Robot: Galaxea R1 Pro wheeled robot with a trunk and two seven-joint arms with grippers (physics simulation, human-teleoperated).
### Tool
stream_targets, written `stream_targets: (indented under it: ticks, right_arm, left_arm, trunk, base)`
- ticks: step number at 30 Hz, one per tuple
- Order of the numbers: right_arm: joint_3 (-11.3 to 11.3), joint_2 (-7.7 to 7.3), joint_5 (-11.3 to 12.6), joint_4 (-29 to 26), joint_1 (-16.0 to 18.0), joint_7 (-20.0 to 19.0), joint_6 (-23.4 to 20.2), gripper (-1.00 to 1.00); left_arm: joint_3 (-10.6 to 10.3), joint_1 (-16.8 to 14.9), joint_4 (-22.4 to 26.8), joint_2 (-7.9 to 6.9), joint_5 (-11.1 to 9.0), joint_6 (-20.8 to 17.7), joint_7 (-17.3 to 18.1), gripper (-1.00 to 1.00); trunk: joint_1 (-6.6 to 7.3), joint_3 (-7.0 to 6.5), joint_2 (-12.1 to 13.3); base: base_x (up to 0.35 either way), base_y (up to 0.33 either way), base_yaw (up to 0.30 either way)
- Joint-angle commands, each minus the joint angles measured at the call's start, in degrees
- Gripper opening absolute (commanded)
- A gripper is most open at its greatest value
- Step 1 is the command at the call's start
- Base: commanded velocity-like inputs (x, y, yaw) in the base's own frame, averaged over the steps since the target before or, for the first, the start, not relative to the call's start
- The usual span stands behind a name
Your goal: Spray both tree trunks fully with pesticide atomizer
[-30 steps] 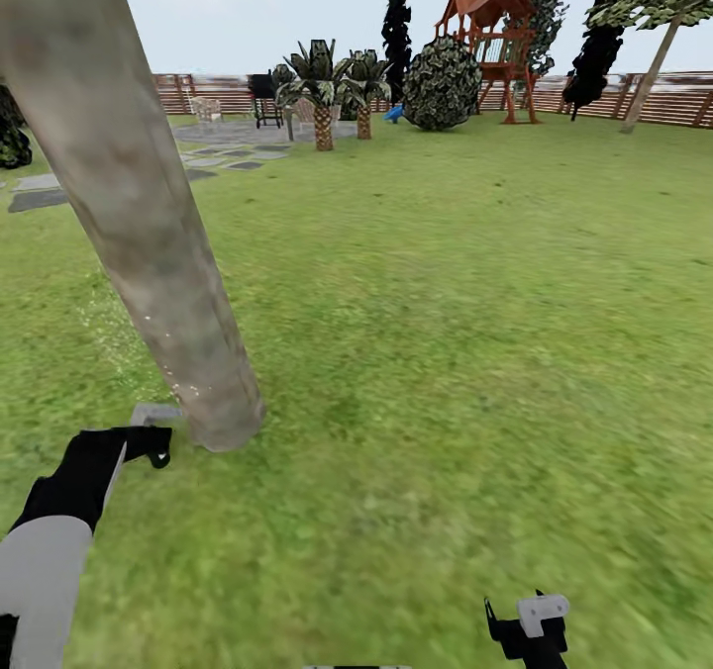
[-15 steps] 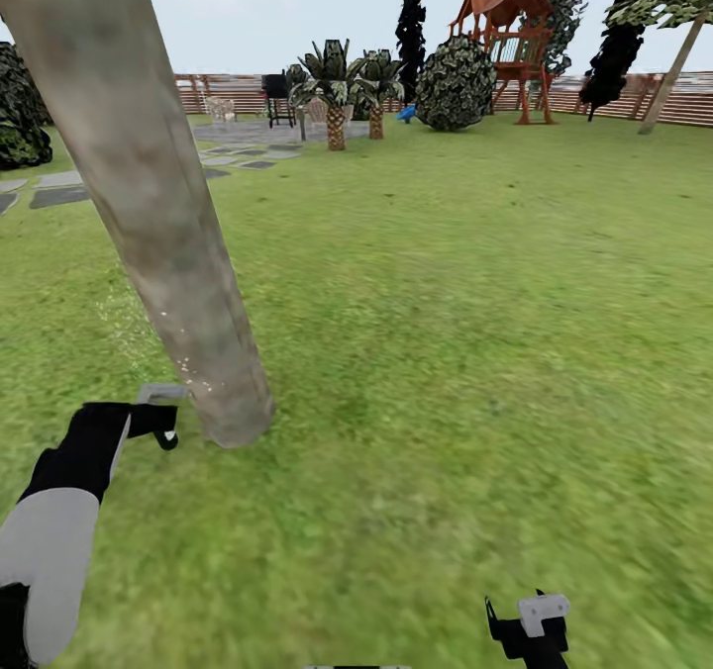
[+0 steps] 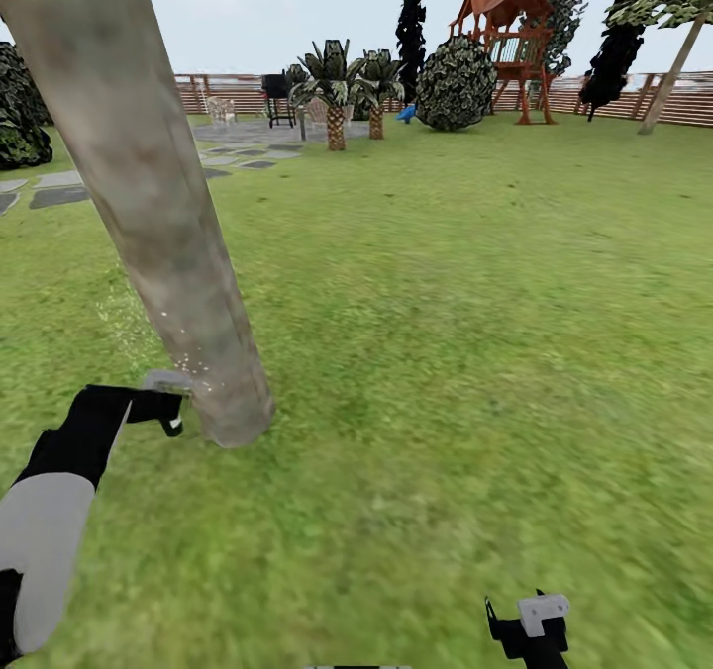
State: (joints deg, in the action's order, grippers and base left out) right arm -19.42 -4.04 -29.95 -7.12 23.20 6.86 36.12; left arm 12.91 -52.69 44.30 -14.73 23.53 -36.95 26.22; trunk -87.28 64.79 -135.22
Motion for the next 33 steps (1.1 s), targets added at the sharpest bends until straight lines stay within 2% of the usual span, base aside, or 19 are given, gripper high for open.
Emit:
stream_targets:
  ticks: [1,5,11,14,18,25,27,30,31,33]
  right_arm:
    - [0.0,0.0,0.01,0.01,0.0,0.0,0.0,1.0]
    - [0.0,0.0,0.03,0.0,0.0,0.0,0.0,1.0]
    - [0.0,0.0,0.04,0.0,0.0,0.0,0.0,1.0]
    - [0.0,0.0,0.06,0.0,0.0,0.0,0.0,1.0]
    - [0.0,0.0,0.05,0.0,0.0,0.0,0.0,1.0]
    - [0.03,0.0,-0.02,0.03,0.0,0.0,0.0,1.0]
    - [0.01,0.0,-0.02,0.07,0.0,0.0,0.0,1.0]
    - [0.04,0.0,-0.02,0.02,0.0,-0.01,0.0,1.0]
    - [0.04,0.0,-0.02,0.01,0.0,-0.01,-0.02,1.0]
    - [0.02,0.0,-0.02,0.06,0.0,0.0,-0.02,1.0]
  left_arm:
    - [0.0,0.06,0.0,-0.29,-0.15,-0.05,0.04,-1.0]
    - [-0.05,0.19,0.06,-1.15,-0.22,-0.05,0.0,-1.0]
    - [-0.49,-0.42,1.67,0.13,-0.26,-0.15,-0.03,-1.0]
    - [-0.6,-0.44,6.64,0.7,-0.24,-3.89,-0.11,-1.0]
    - [-0.69,-0.49,8.65,0.98,-0.24,-4.72,-0.07,-1.0]
    - [-1.04,-1.15,8.92,6.13,-0.22,-6.25,-0.03,-1.0]
    - [-2.41,-1.18,8.89,6.63,-0.06,-6.28,-0.03,-1.0]
    - [-2.45,-2.46,8.84,5.25,0.2,-6.33,-0.03,-1.0]
    - [-2.35,-3.21,8.84,3.84,0.1,-6.52,-0.03,-1.0]
    - [-2.32,-4.41,8.86,2.05,0.01,-7.42,-0.03,-1.0]
  trunk:
    - [0.0,0.0,0.0]
    - [0.0,0.0,0.0]
    - [0.0,0.0,0.0]
    - [0.0,0.0,0.0]
    - [0.0,0.0,0.0]
    - [0.0,0.0,0.0]
    - [0.0,0.0,0.0]
    - [0.0,0.0,0.0]
    - [0.0,0.0,0.0]
    - [0.0,0.0,0.0]
  base:
    - [0.0,0.0,0.0]
    - [0.0,0.0,0.006]
    - [0.0,0.0,0.22]
    - [-0.201,0.0,0.062]
    - [-0.054,0.0,0.007]
    - [-0.002,0.0,0.0]
    - [0.0,0.0,0.0]
    - [0.0,0.0,0.0]
    - [0.0,0.0,0.0]
    - [0.0,0.0,0.0]
